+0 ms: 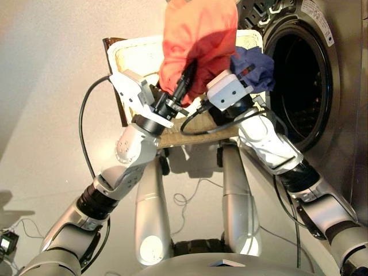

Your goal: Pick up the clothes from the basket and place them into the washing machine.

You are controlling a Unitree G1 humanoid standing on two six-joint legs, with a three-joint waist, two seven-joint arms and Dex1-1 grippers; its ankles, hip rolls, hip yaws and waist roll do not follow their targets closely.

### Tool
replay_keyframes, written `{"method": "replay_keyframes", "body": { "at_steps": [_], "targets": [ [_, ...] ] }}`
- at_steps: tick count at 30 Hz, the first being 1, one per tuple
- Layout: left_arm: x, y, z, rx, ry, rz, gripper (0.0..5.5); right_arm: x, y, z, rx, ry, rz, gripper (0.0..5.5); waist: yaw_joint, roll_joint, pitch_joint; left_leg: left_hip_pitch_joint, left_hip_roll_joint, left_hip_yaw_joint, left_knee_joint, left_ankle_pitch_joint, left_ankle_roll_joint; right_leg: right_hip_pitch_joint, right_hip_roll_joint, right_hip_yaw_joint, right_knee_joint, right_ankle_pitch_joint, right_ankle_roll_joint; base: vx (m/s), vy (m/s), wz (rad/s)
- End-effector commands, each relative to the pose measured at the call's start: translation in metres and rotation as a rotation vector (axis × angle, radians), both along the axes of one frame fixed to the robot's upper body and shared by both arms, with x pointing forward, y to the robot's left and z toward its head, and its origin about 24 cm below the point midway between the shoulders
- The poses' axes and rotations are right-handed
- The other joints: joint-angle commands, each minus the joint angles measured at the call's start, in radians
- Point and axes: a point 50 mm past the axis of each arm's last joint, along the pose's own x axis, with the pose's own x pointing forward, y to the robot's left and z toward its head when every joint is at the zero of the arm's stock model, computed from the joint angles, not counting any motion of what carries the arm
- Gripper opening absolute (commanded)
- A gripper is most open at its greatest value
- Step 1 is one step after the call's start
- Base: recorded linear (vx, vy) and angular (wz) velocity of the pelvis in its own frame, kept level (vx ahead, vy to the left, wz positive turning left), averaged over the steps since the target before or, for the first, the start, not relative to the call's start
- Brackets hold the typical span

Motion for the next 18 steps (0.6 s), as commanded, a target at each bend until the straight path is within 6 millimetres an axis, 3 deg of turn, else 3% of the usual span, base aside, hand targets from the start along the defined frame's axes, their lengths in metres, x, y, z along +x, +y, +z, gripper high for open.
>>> {"method": "replay_keyframes", "body": {
  "at_steps": [1, 6, 9, 13, 18],
  "targets": [
    [-0.017, -0.006, 0.012, -0.027, -0.088, -0.071, 5.50, -0.015, -0.003, 0.036, 0.109, -0.196, 0.073, 0.00, -0.005, 0.049, -0.015, -0.003, -0.007, -0.006, 0.062, -0.030, 0.020, 0.071, 0.015, -0.060, -0.094, 0.051, -0.007, 0.000, 0.000, 0.000],
    [-0.016, -0.011, 0.013, -0.049, -0.085, -0.085, 5.50, 0.008, -0.020, 0.010, 0.347, -0.009, 0.012, 0.00, 0.000, 0.063, -0.015, -0.004, -0.010, -0.009, 0.061, -0.028, 0.021, 0.072, 0.013, -0.063, -0.097, 0.052, -0.004, 0.000, 0.000, 0.000],
    [-0.015, -0.018, 0.010, -0.061, -0.079, -0.102, 5.50, 0.031, -0.046, -0.020, 0.575, 0.128, -0.125, 0.00, 0.007, 0.085, -0.015, -0.001, -0.019, -0.011, 0.055, -0.028, 0.022, 0.076, 0.007, -0.063, -0.097, 0.048, -0.001, 0.000, 0.000, 0.000],
    [-0.016, -0.021, 0.011, -0.080, -0.082, -0.118, 5.50, 0.043, -0.065, -0.037, 0.702, 0.195, -0.216, 0.00, 0.015, 0.096, -0.015, 0.000, -0.022, -0.010, 0.055, -0.031, 0.022, 0.077, 0.008, -0.061, -0.095, 0.044, -0.002, 0.000, 0.000, 0.000],
    [-0.016, -0.027, 0.013, -0.096, -0.089, -0.136, 5.50, 0.054, -0.101, -0.060, 0.919, 0.255, -0.382, 0.00, 0.019, 0.112, -0.015, 0.002, -0.027, -0.012, 0.055, -0.039, 0.023, 0.078, 0.004, -0.064, -0.094, 0.035, 0.000, 0.000, 0.000, 0.000]
  ]
}}
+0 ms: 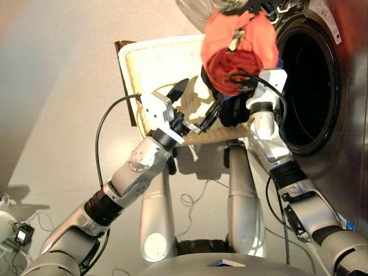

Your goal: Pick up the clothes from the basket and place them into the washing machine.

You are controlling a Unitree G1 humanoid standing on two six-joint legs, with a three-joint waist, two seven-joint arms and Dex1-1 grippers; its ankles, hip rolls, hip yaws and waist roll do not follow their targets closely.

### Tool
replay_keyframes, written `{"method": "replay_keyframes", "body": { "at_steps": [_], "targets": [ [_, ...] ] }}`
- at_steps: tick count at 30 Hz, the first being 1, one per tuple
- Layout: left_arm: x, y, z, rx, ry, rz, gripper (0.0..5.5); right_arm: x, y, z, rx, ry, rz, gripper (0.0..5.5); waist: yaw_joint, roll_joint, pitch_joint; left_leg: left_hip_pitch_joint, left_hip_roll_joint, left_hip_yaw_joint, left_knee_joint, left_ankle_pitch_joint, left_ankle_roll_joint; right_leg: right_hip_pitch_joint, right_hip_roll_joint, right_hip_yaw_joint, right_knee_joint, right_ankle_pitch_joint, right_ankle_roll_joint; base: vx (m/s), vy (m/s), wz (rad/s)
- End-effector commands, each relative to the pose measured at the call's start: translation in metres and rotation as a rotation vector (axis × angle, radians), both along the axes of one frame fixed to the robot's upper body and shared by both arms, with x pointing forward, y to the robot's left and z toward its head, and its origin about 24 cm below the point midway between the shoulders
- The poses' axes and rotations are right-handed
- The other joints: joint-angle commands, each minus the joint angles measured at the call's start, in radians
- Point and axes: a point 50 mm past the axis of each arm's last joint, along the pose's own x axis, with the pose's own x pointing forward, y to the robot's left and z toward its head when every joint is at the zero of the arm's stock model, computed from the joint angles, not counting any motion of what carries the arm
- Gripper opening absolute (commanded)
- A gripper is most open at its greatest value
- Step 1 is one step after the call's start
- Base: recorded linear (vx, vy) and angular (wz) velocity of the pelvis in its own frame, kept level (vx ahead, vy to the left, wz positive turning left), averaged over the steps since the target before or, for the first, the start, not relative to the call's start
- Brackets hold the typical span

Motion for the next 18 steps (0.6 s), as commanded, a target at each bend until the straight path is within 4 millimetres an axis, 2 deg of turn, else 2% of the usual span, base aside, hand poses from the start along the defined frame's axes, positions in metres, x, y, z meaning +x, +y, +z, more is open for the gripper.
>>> {"method": "replay_keyframes", "body": {
  "at_steps": [1, 2, 3, 6, 10, 11, 12, 13, 18],
  "targets": [
    [-0.017, -0.008, 0.028, -0.086, -0.150, -0.079, 5.50, -0.004, -0.015, 0.032, 0.220, -0.213, -0.087, 0.00, -0.006, 0.031, -0.015, -0.002, -0.027, -0.005, 0.056, -0.040, 0.025, 0.077, 0.005, -0.059, -0.112, 0.041, 0.002, 0.000, 0.000, 0.000],
    [-0.017, -0.008, 0.028, -0.086, -0.150, -0.079, 5.50, -0.003, -0.015, 0.032, 0.221, -0.214, -0.087, 0.00, -0.005, 0.031, -0.015, -0.002, -0.027, -0.004, 0.057, -0.041, 0.025, 0.077, 0.005, -0.059, -0.112, 0.041, 0.002, 0.000, 0.000, 0.000],
    [-0.017, -0.012, 0.029, -0.097, -0.143, -0.081, 5.50, -0.003, -0.030, 0.029, 0.362, -0.225, -0.199, 0.00, -0.005, 0.038, -0.015, 0.000, -0.031, -0.007, 0.058, -0.046, 0.026, 0.079, 0.005, -0.059, -0.109, 0.036, 0.003, 0.000, 0.000, 0.000],
    [-0.015, -0.014, 0.032, -0.100, -0.152, -0.084, 5.50, -0.001, -0.038, 0.026, 0.395, -0.211, -0.246, 0.00, -0.001, 0.042, -0.015, -0.004, -0.034, -0.007, 0.049, -0.035, 0.027, 0.077, 0.002, -0.058, -0.119, 0.046, 0.004, 0.000, 0.000, 0.000],
    [-0.014, -0.018, 0.032, -0.101, -0.146, -0.085, 5.50, -0.002, -0.066, 0.014, 0.524, -0.172, -0.410, 0.00, 0.002, 0.053, -0.015, 0.004, -0.037, -0.008, 0.056, -0.051, 0.026, 0.085, -0.001, -0.062, -0.109, 0.030, 0.006, 0.000, 0.000, 0.000],
    [-0.014, -0.019, 0.033, -0.101, -0.150, -0.085, 5.50, -0.002, -0.066, 0.016, 0.526, -0.177, -0.409, 0.00, 0.003, 0.053, -0.015, -0.003, -0.038, -0.007, 0.050, -0.039, 0.027, 0.079, -0.001, -0.061, -0.117, 0.042, 0.006, 0.000, 0.000, 0.000],
    [-0.014, -0.020, 0.034, -0.107, -0.147, -0.086, 5.50, -0.003, -0.079, 0.018, 0.630, -0.201, -0.486, 0.00, 0.002, 0.056, -0.015, -0.001, -0.038, -0.008, 0.055, -0.045, 0.027, 0.079, -0.002, -0.061, -0.111, 0.037, 0.006, 0.000, 0.000, 0.000],
    [-0.014, -0.020, 0.035, -0.107, -0.150, -0.087, 5.50, -0.003, -0.080, 0.019, 0.632, -0.205, -0.486, 0.00, 0.004, 0.057, -0.015, -0.004, -0.039, -0.008, 0.053, -0.042, 0.027, 0.077, -0.003, -0.061, -0.113, 0.039, 0.006, 0.000, 0.000, 0.000],
    [-0.012, -0.022, 0.035, -0.107, -0.131, -0.090, 5.50, -0.009, -0.130, 0.044, 0.723, -0.265, -0.636, 0.00, 0.010, 0.063, -0.015, -0.004, -0.044, -0.013, 0.053, -0.044, 0.027, 0.075, -0.006, -0.056, -0.109, 0.038, 0.008, 0.000, 0.000, 0.000]
  ]
}}
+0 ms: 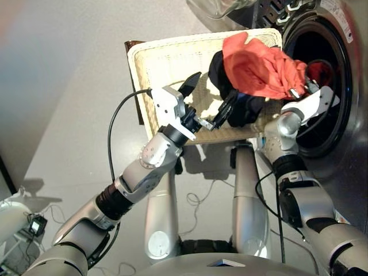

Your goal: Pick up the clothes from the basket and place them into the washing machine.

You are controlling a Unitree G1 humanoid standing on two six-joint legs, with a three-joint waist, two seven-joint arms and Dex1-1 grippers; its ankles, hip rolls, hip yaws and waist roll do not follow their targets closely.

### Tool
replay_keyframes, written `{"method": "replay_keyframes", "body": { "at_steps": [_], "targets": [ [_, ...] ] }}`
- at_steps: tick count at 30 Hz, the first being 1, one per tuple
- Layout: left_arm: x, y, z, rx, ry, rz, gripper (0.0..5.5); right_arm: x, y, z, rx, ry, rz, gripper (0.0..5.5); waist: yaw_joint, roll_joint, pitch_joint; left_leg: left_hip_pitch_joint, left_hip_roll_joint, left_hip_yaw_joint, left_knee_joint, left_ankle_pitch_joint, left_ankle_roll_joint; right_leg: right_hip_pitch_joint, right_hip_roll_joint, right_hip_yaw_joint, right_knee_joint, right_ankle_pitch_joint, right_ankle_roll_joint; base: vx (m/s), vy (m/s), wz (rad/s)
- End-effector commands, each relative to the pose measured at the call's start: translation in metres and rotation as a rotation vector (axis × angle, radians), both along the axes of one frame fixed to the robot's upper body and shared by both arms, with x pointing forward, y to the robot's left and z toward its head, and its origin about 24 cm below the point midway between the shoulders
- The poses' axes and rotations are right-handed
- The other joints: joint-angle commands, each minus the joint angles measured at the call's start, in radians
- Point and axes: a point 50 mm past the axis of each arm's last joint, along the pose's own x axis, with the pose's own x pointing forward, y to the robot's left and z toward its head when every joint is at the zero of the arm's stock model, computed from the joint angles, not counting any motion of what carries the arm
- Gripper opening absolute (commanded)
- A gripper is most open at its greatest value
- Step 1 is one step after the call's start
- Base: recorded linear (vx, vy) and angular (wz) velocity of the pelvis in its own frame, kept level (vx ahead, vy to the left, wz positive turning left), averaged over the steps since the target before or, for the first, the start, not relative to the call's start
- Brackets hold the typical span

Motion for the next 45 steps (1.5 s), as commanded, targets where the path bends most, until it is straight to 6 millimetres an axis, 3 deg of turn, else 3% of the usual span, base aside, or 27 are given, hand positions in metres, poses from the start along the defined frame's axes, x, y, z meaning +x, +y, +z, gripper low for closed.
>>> {"method": "replay_keyframes", "body": {
  "at_steps": [1, 9, 20, 24, 25, 26, 30, 33, 36, 37, 38, 39, 43, 45],
  "targets": [
    [-0.012, -0.002, 0.026, -0.090, -0.114, -0.052, 5.50, -0.014, -0.051, 0.049, 0.010, -0.166, -0.189, 0.00, -0.008, 0.033, -0.015, -0.002, -0.028, -0.001, 0.077, -0.077, 0.027, 0.077, 0.009, -0.045, -0.099, 0.027, 0.012, 0.000, 0.000, 0.000],
    [-0.010, 0.003, 0.029, -0.091, -0.117, -0.038, 5.50, -0.038, -0.113, 0.087, -0.032, -0.130, -0.348, 0.00, 0.002, 0.037, -0.015, -0.040, -0.029, -0.005, 0.094, -0.066, 0.022, 0.039, 0.004, -0.036, -0.084, 0.040, 0.012, 0.000, 0.000, 0.000],
    [-0.011, 0.016, 0.027, -0.085, -0.110, 0.003, 5.50, -0.066, -0.145, 0.140, -0.104, -0.240, -0.448, 0.00, -0.008, 0.030, -0.015, -0.067, -0.021, -0.007, 0.134, -0.092, 0.018, 0.011, 0.008, -0.030, -0.048, 0.020, 0.010, 0.000, 0.000, 0.000],
    [-0.011, 0.019, 0.027, -0.084, -0.106, 0.010, 5.50, -0.076, -0.156, 0.147, -0.054, -0.270, -0.481, 0.00, -0.009, 0.024, -0.015, -0.067, -0.019, -0.006, 0.142, -0.098, 0.016, 0.010, 0.010, -0.027, -0.041, 0.016, 0.009, 0.000, 0.000, 0.000],
    [-0.011, 0.019, 0.027, -0.081, -0.106, 0.010, 5.50, -0.075, -0.156, 0.146, -0.042, -0.271, -0.474, 1.47, -0.010, 0.024, -0.015, -0.068, -0.019, -0.006, 0.144, -0.099, 0.016, 0.010, 0.011, -0.027, -0.040, 0.016, 0.008, 0.000, 0.000, 0.000],
    [-0.011, 0.019, 0.026, -0.078, -0.106, 0.010, 5.50, -0.073, -0.155, 0.145, -0.037, -0.275, -0.453, 5.50, -0.009, 0.023, -0.015, -0.069, -0.018, -0.006, 0.145, -0.099, 0.016, 0.010, 0.011, -0.027, -0.040, 0.016, 0.008, 0.000, 0.000, 0.000],
    [-0.011, 0.018, 0.027, -0.085, -0.103, 0.011, 5.50, -0.054, -0.135, 0.137, -0.062, -0.301, -0.336, 5.50, -0.011, 0.023, -0.015, -0.075, -0.016, 0.000, 0.138, -0.088, 0.020, 0.002, 0.014, -0.025, -0.046, 0.027, 0.006, 0.000, 0.000, 0.000],
    [-0.011, 0.015, 0.030, -0.111, -0.110, 0.014, 5.50, -0.029, -0.097, 0.114, -0.177, -0.242, -0.179, 5.50, -0.013, 0.018, -0.015, -0.075, -0.015, 0.002, 0.137, -0.094, 0.023, 0.003, 0.020, -0.025, -0.044, 0.021, 0.003, 0.000, 0.000, 0.000],
    [-0.010, 0.014, 0.031, -0.129, -0.122, 0.023, 5.50, -0.011, -0.051, 0.079, -0.336, -0.140, 0.030, 5.50, -0.023, 0.005, -0.015, -0.083, -0.014, 0.002, 0.139, -0.089, 0.026, -0.003, 0.024, -0.025, -0.047, 0.026, 0.000, 0.000, 0.000, 0.000],
    [-0.010, 0.015, 0.031, -0.128, -0.120, 0.023, 5.50, -0.011, -0.050, 0.078, -0.336, -0.138, 0.030, 5.50, -0.023, 0.004, -0.015, -0.081, -0.014, 0.002, 0.139, -0.089, 0.026, -0.001, 0.023, -0.025, -0.046, 0.026, 0.000, 0.000, 0.000, 0.000],
    [-0.010, 0.016, 0.033, -0.137, -0.133, 0.032, 5.50, -0.007, -0.014, 0.046, -0.411, -0.088, 0.209, 5.50, -0.033, -0.007, -0.015, -0.084, -0.012, 0.002, 0.138, -0.086, 0.027, -0.003, 0.025, -0.027, -0.050, 0.029, -0.002, 0.000, 0.000, 0.000],
    [-0.009, 0.019, 0.033, -0.131, -0.142, 0.040, 5.50, -0.008, 0.008, 0.019, -0.510, 0.005, 0.387, 5.50, -0.039, -0.018, -0.015, -0.086, -0.009, 0.004, 0.137, -0.082, 0.028, -0.004, 0.026, -0.028, -0.051, 0.034, -0.003, 0.000, -0.058, -0.054],
    [-0.010, 0.023, 0.031, -0.132, -0.130, 0.058, 5.50, -0.026, 0.050, -0.022, -0.531, 0.021, 0.663, 5.50, -0.057, -0.044, -0.015, -0.091, -0.006, 0.007, 0.143, -0.080, 0.027, -0.010, 0.027, -0.030, -0.046, 0.037, -0.007, -0.001, -0.013, -0.017],
    [-0.010, 0.028, 0.029, -0.134, -0.122, 0.084, 5.50, -0.036, 0.074, -0.029, -0.592, 0.006, 0.828, 5.50, -0.062, -0.056, -0.015, -0.101, -0.005, 0.006, 0.147, -0.076, 0.027, -0.016, 0.028, -0.034, -0.044, 0.040, -0.008, 0.000, 0.000, 0.000]
  ]
}}
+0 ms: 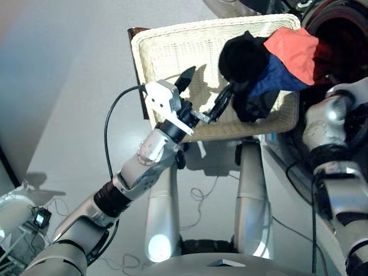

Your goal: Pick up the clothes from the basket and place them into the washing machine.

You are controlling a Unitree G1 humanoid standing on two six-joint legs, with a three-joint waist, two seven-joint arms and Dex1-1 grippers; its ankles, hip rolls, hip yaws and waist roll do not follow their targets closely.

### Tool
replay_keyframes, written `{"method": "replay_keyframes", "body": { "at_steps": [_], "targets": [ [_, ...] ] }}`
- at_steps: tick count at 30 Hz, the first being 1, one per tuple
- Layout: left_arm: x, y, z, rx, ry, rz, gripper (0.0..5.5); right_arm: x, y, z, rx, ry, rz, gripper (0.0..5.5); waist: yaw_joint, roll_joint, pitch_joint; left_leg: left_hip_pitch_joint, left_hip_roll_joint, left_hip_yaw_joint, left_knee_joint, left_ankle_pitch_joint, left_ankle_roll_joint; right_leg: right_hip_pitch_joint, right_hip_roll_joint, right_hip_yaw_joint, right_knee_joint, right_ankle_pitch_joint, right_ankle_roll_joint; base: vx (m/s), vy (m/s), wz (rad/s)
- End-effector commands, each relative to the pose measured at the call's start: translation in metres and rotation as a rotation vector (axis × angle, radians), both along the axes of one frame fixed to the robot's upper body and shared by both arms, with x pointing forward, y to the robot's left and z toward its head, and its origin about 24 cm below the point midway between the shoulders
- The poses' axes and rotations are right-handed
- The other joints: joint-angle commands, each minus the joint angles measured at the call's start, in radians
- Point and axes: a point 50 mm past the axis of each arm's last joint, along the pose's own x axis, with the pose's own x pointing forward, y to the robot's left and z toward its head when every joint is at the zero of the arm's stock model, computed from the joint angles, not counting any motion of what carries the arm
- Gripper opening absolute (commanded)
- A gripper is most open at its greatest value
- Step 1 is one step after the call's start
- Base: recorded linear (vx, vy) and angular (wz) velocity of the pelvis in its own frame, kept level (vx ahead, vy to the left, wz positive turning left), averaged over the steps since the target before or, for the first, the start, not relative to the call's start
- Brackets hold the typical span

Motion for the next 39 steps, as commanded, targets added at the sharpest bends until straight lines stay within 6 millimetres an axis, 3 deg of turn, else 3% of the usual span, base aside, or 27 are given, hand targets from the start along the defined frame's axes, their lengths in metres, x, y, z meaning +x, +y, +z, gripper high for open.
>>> {"method": "replay_keyframes", "body": {
  "at_steps": [1, 5, 10, 14, 19, 29, 32, 39],
  "targets": [
    [-0.014, 0.010, 0.019, -0.060, -0.122, 0.009, 5.50, -0.009, 0.028, 0.020, -0.087, -0.118, 0.232, 5.50, -0.001, -0.043, -0.016, -0.003, 0.005, 0.011, 0.051, -0.033, -0.002, 0.051, 0.038, -0.050, -0.090, 0.055, -0.026, 0.000, 0.000, 0.000],
    [-0.016, 0.015, 0.015, -0.054, -0.119, 0.028, 5.50, -0.019, 0.054, 0.023, -0.210, -0.123, 0.453, 5.50, -0.002, -0.056, -0.016, -0.007, 0.007, 0.010, 0.046, -0.028, -0.004, 0.049, 0.036, -0.056, -0.097, 0.061, -0.025, 0.000, 0.000, 0.000],
    [-0.018, 0.020, 0.014, -0.042, -0.133, 0.046, 5.50, -0.017, 0.067, 0.061, -0.667, -0.233, 0.542, 5.50, 0.005, -0.067, -0.016, -0.010, 0.008, 0.001, 0.048, -0.026, -0.005, 0.049, 0.036, -0.061, -0.093, 0.061, -0.025, 0.000, 0.000, 0.000],
    [-0.019, 0.015, 0.016, -0.063, -0.134, 0.019, 5.50, 0.001, 0.066, 0.085, -0.873, -0.254, 0.456, 5.50, 0.015, -0.067, -0.016, -0.013, 0.009, -0.003, 0.054, -0.029, -0.004, 0.045, 0.033, -0.062, -0.086, 0.060, -0.027, 0.000, 0.000, 0.000],
    [-0.022, 0.008, 0.019, -0.107, -0.120, -0.009, 5.50, 0.027, 0.064, 0.105, -0.915, -0.250, 0.281, 5.50, 0.028, -0.055, -0.016, -0.024, 0.006, -0.001, 0.055, -0.029, -0.001, 0.035, 0.031, -0.064, -0.085, 0.060, -0.029, 0.000, 0.000, 0.000],
    [-0.023, -0.001, 0.023, -0.143, -0.111, -0.057, 5.50, 0.065, 0.040, 0.106, -0.933, -0.056, 0.089, 5.50, 0.050, -0.044, -0.016, -0.036, 0.002, -0.003, 0.058, -0.032, 0.001, 0.025, 0.032, -0.066, -0.085, 0.060, -0.032, 0.000, 0.000, 0.000],
    [-0.023, -0.005, 0.022, -0.136, -0.105, -0.076, 5.50, 0.079, 0.016, 0.100, -0.919, 0.098, 0.004, 5.50, 0.061, -0.033, -0.016, -0.048, 0.000, -0.007, 0.061, -0.032, -0.002, 0.016, 0.031, -0.068, -0.082, 0.058, -0.033, 0.000, 0.000, 0.000],
    [-0.024, -0.012, 0.024, -0.109, -0.118, -0.110, 5.50, 0.084, -0.014, 0.085, -0.961, 0.326, -0.037, 5.50, 0.077, -0.012, -0.016, -0.070, -0.004, -0.009, 0.063, -0.028, -0.009, -0.003, 0.026, -0.073, -0.082, 0.057, -0.030, 0.000, 0.000, 0.000]
  ]
}}
